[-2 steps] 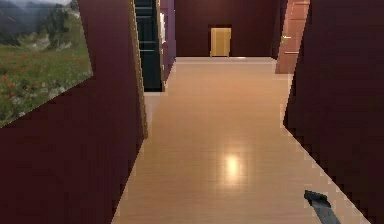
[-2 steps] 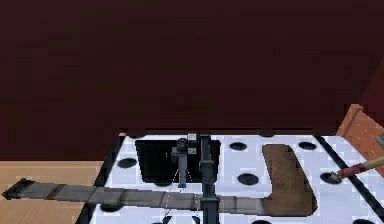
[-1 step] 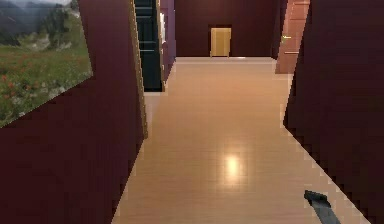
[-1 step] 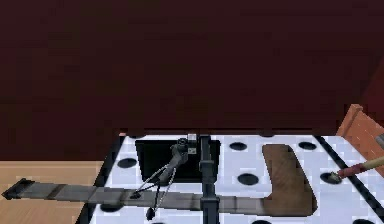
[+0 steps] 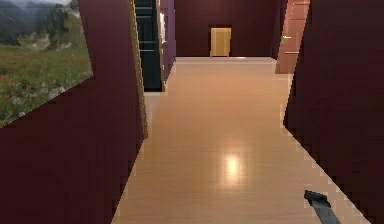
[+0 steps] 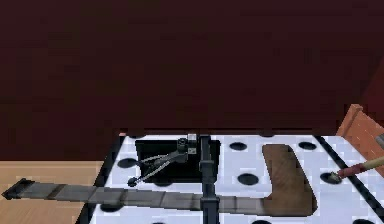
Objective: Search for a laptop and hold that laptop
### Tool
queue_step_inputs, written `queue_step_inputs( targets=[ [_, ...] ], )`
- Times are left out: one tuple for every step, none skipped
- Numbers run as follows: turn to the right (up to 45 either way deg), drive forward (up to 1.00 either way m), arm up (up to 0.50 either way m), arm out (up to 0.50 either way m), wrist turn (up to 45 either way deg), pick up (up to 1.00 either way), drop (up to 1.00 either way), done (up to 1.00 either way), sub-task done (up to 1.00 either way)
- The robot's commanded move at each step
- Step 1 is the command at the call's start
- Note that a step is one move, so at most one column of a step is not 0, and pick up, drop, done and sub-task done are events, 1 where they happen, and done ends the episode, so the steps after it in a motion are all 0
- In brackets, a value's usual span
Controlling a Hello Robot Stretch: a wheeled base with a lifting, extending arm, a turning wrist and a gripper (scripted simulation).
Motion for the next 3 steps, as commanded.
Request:
queue_step_inputs(
  targets=[
    [0.0, 0.00, 0.00, 0.00, 45.0, 0.00, 0.00, 0.00, 0.00],
    [0.0, 0.00, 0.00, 0.00, 36.0, 0.00, 0.00, 0.00, 0.00],
    [0.0, 0.00, 0.00, 0.00, 0.0, 1.00, 0.00, 0.00, 0.00]
  ],
)
